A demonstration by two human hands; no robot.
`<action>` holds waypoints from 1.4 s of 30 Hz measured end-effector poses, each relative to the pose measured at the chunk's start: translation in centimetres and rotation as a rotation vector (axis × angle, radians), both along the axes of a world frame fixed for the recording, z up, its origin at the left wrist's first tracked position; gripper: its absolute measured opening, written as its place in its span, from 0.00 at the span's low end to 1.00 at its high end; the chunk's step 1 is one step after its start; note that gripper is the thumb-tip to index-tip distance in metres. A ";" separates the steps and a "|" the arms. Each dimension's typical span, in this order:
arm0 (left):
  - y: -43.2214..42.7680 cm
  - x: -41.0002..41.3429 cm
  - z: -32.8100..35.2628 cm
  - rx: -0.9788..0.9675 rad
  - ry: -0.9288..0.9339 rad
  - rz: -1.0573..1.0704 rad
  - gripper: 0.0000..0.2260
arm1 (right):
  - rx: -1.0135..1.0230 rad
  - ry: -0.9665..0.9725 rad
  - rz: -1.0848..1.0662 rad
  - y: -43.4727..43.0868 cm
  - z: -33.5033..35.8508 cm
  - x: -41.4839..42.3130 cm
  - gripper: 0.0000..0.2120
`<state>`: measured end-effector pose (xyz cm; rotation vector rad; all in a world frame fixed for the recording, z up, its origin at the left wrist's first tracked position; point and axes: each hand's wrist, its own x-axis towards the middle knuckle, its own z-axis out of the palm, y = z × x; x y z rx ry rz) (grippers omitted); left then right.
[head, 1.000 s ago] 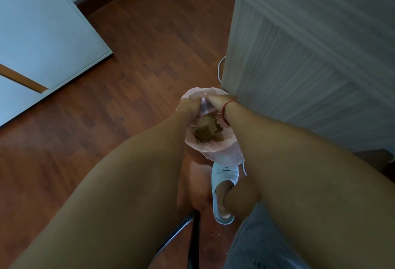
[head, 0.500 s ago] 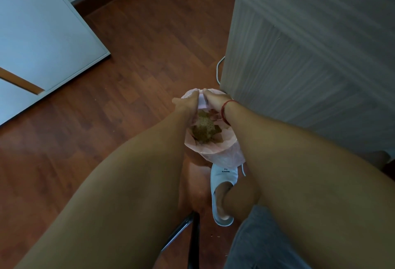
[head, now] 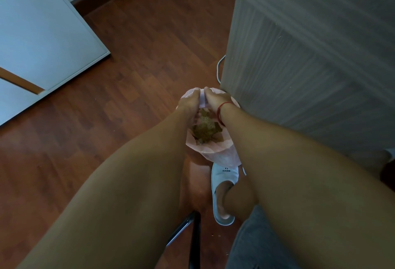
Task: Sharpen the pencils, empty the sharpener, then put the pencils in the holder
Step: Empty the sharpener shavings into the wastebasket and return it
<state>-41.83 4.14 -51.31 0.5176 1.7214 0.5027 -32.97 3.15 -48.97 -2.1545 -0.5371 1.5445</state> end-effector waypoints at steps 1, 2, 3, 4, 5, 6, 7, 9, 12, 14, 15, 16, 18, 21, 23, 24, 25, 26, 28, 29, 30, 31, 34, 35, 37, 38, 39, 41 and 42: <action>0.1 0.1 0.0 -0.002 -0.012 -0.012 0.28 | 0.008 0.023 0.013 0.1 0.1 -0.1 0.30; 0.0 0.1 0.1 -0.003 -0.017 -0.013 0.27 | 0.017 0.028 0.010 0.1 0.1 -0.1 0.28; 0.0 0.0 0.1 -0.001 -0.016 -0.010 0.27 | 0.034 0.040 -0.015 0.1 0.0 -0.1 0.28; 0.0 0.0 0.3 -0.002 -0.014 -0.001 0.28 | 0.036 0.053 -0.049 0.1 0.1 -0.1 0.32; 0.0 -0.1 0.3 -0.003 -0.008 0.019 0.30 | 0.039 0.061 -0.073 0.1 0.2 0.0 0.37; 0.0 -0.2 0.3 -0.004 0.009 0.044 0.33 | 0.037 0.058 -0.092 0.1 0.1 0.0 0.40; 0.0 -0.2 0.4 0.006 0.029 0.069 0.34 | 0.047 0.049 -0.095 0.1 0.2 0.0 0.40; 0.1 0.0 0.4 0.021 0.036 0.065 0.34 | 0.054 0.041 -0.083 0.1 0.2 -0.1 0.34; 0.1 0.2 0.8 0.029 -0.034 -0.014 0.26 | 0.052 0.080 0.047 0.3 0.5 -0.1 0.26; 0.1 0.0 0.7 0.017 -0.047 -0.020 0.25 | 0.069 0.077 0.062 0.3 0.4 0.0 0.25; 0.2 -0.1 0.7 0.012 -0.046 -0.016 0.26 | 0.069 0.071 0.034 0.3 0.5 0.1 0.27; 0.2 -0.1 0.7 0.006 -0.039 -0.001 0.28 | 0.067 0.067 0.003 0.3 0.6 0.0 0.30; 0.1 0.0 1.0 -0.001 -0.015 0.057 0.31 | 0.081 0.063 -0.053 0.2 0.6 -0.1 0.32; 0.1 0.0 1.5 0.028 0.014 0.080 0.29 | 0.107 0.035 -0.103 0.3 0.1 -0.2 0.34; -0.1 -0.1 1.8 0.007 -0.036 -0.011 0.26 | 0.115 0.030 -0.033 0.1 0.0 -0.3 0.29; -0.1 -0.1 1.9 -0.010 -0.061 -0.057 0.25 | 0.111 0.034 -0.001 0.0 -0.1 -0.3 0.28; -0.1 -0.2 2.0 -0.025 -0.076 -0.078 0.24 | 0.113 0.033 0.019 0.1 -0.2 -0.3 0.27; 0.0 -0.3 2.1 -0.032 -0.078 -0.081 0.24 | 0.116 0.034 0.021 0.1 -0.1 -0.2 0.29; 0.1 -0.4 2.1 -0.034 -0.067 -0.050 0.27 | 0.116 0.034 -0.044 0.2 -0.3 -0.2 0.36; 0.2 -0.5 2.1 -0.036 -0.056 -0.022 0.30 | 0.115 0.036 -0.080 0.2 -0.1 -0.3 0.40; 0.3 -0.6 2.0 -0.035 -0.045 0.006 0.32 | 0.123 0.035 -0.107 0.2 0.1 -0.3 0.42; 0.4 -0.6 2.0 -0.024 -0.029 0.032 0.33 | 0.138 0.024 -0.124 0.3 0.3 -0.3 0.42; 0.7 -0.7 2.2 0.033 0.014 0.078 0.31 | 0.135 0.008 -0.102 0.5 0.6 -0.5 0.40; 0.8 -0.7 2.3 0.042 0.006 0.052 0.29 | 0.125 0.013 -0.063 0.6 0.5 -0.5 0.36; 0.6 -0.8 2.6 0.026 -0.037 -0.027 0.25 | 0.106 0.029 -0.011 0.6 0.6 -0.3 0.31; 0.5 -0.9 2.7 0.011 -0.056 -0.046 0.24 | 0.101 0.033 -0.011 0.5 0.7 -0.3 0.31; 0.4 -1.0 2.7 0.000 -0.064 -0.049 0.24 | 0.108 0.036 -0.028 0.5 0.7 -0.3 0.33; 0.4 -1.2 2.5 -0.008 -0.063 -0.026 0.26 | 0.110 0.034 -0.065 0.3 0.9 -0.6 0.39; 0.4 -1.2 2.5 -0.011 -0.052 0.003 0.28 | 0.116 0.029 -0.079 0.2 1.1 -0.9 0.42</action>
